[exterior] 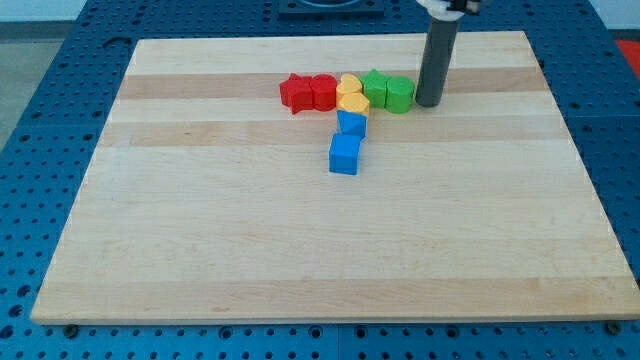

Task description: Point at blue triangle

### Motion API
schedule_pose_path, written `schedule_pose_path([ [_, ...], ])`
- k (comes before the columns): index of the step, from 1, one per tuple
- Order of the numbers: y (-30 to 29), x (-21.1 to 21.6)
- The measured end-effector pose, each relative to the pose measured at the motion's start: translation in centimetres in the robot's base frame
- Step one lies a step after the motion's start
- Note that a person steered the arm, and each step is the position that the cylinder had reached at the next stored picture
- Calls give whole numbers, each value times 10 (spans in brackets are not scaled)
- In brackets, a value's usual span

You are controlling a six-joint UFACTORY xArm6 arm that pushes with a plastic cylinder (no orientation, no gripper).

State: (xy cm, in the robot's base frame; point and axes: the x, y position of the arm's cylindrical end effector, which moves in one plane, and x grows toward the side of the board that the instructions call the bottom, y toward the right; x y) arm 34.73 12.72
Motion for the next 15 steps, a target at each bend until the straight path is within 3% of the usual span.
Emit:
schedule_pose_path([
  [1,0,22],
  [5,-32,30],
  [6,-5,59],
  [7,-6,117],
  [8,-57,176],
  [9,-155,196],
  [10,-249,182],
  [11,-303,136],
  [13,-313,48],
  [15,-250,39],
])
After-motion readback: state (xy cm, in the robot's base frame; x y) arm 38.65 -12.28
